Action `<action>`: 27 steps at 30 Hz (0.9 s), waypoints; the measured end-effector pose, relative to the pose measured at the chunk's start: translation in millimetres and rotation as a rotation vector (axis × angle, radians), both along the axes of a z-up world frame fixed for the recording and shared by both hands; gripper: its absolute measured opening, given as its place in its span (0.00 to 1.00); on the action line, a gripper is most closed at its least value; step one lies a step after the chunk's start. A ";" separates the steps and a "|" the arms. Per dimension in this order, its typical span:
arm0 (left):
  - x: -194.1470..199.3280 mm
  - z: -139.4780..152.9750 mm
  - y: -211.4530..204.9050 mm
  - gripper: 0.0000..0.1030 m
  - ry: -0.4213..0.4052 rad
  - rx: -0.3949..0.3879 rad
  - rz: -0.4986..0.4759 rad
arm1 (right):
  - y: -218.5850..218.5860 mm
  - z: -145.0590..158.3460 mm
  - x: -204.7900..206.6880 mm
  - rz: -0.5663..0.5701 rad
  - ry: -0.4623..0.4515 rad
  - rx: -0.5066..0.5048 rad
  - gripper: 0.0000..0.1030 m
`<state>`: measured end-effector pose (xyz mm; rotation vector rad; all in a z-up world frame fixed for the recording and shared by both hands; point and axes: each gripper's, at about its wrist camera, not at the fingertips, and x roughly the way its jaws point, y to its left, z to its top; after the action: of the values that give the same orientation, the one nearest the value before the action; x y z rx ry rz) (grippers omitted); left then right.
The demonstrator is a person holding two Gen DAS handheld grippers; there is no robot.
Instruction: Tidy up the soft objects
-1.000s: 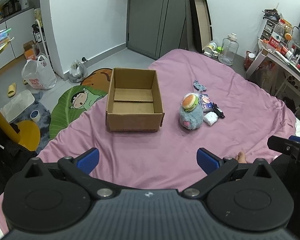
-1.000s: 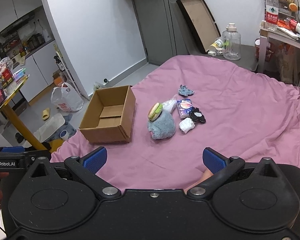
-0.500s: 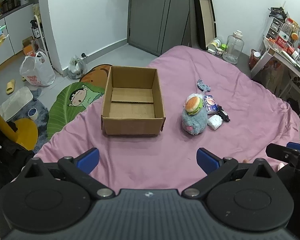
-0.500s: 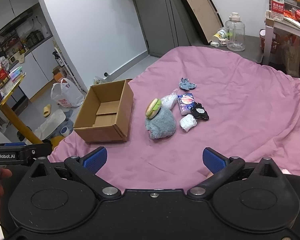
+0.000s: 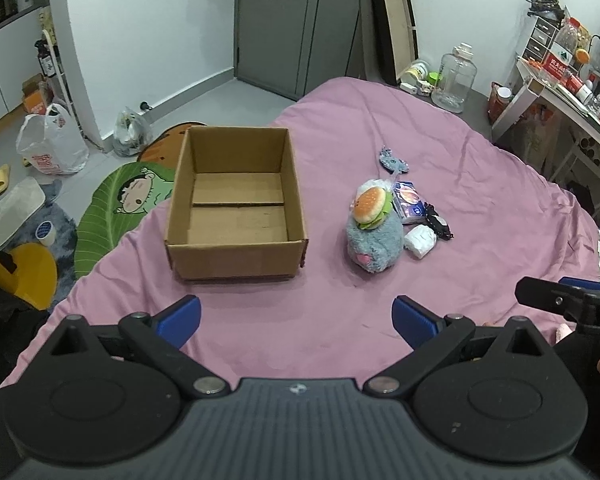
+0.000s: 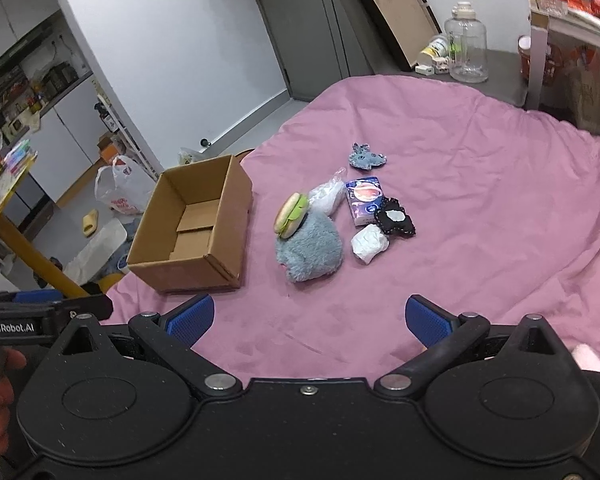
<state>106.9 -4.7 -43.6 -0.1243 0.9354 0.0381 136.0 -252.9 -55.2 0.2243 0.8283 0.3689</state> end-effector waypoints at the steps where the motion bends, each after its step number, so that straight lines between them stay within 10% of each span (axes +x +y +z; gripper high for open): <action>1: 2.8 -0.8 -0.9 0.98 0.000 -0.001 -0.002 | -1.2 -2.0 3.2 -0.003 0.006 0.006 1.00; 27: 77.3 -31.5 -56.7 0.83 0.003 -0.084 -0.071 | -43.6 -46.2 91.9 -0.119 0.153 0.083 0.82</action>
<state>184.2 -61.3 -75.1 -0.1687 0.9436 -0.0663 227.9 -296.6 -101.4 0.3810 0.9467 0.2764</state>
